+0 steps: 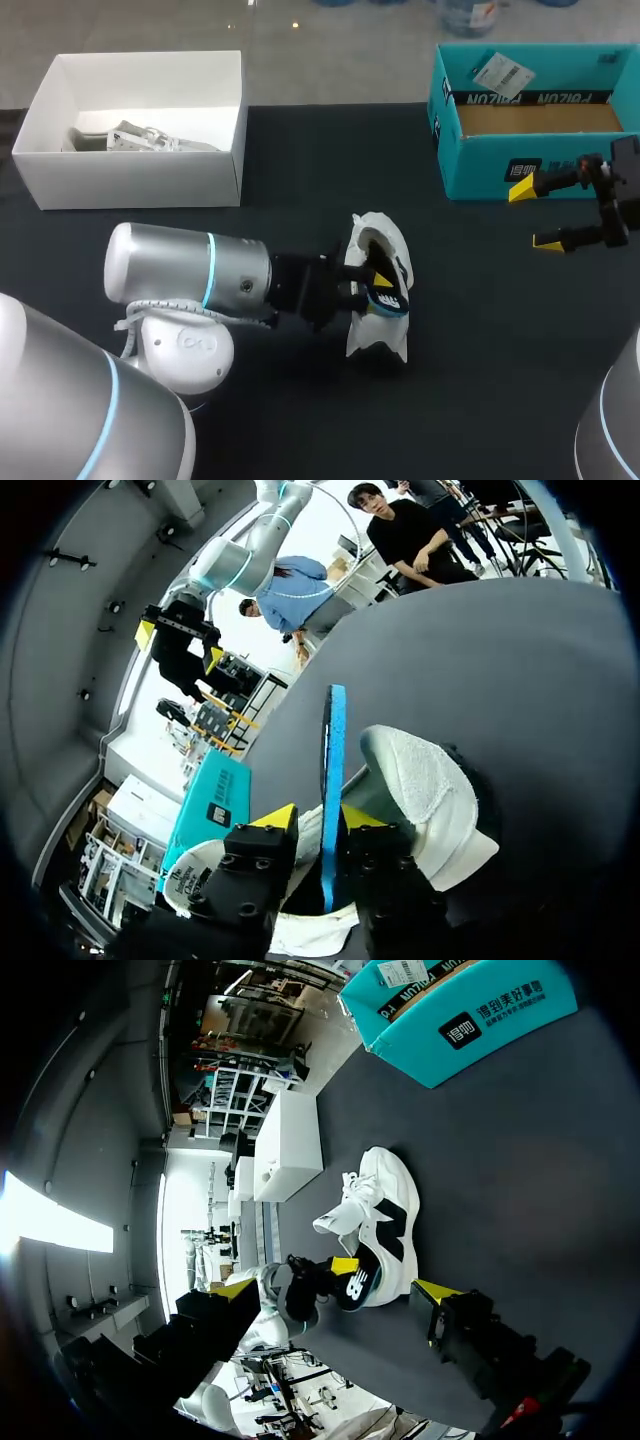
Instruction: Take the shoe out of the shoebox, open the shoe tongue, remove and reinsert the insole, then place the shoe into the shoebox
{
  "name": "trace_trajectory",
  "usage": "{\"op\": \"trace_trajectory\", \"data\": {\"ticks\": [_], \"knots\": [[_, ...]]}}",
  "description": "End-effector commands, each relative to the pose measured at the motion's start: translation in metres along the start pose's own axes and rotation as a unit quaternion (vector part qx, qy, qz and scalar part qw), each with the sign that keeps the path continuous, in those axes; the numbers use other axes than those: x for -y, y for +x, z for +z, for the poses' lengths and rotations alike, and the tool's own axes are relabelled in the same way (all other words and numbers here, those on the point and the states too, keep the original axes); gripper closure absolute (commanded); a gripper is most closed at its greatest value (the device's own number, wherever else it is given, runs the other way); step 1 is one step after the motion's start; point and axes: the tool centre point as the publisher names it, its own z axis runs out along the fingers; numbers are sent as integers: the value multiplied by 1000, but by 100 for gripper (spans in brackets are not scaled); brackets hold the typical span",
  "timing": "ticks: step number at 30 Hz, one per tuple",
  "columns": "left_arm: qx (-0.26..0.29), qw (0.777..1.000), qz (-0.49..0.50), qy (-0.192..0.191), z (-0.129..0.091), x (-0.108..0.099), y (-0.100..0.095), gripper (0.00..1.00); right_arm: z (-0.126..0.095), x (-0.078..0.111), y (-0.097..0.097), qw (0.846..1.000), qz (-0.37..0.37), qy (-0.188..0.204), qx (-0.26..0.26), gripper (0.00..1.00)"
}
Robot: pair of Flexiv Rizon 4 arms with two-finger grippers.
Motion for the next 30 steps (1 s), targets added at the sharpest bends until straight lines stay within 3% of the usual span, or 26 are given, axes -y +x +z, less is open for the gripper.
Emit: {"op": "trace_trajectory", "data": {"ticks": [1,3,14,16,18,24,30], "knots": [[0,1000,5,7,-18,10,-1,36,0,1,0,1000,1,-1,2,0],[2,1000,8,10,-23,13,-3,50,0,1,0,1000,1,-1,2,0],[1,1000,17,23,-32,25,-4,65,0,1,0,1000,1,-1,2,0],[-4,1000,17,24,-31,26,-2,76,0,1,0,1000,1,-1,2,0],[-11,1000,22,19,-29,24,2,100,0,1,0,1000,1,-1,2,0],[-24,999,43,10,-16,19,9,100,0,1,0,1000,1,-1,2,0],[-15,998,56,-14,-3,3,3,100,0,1,0,1000,1,-1,2,0]]}}
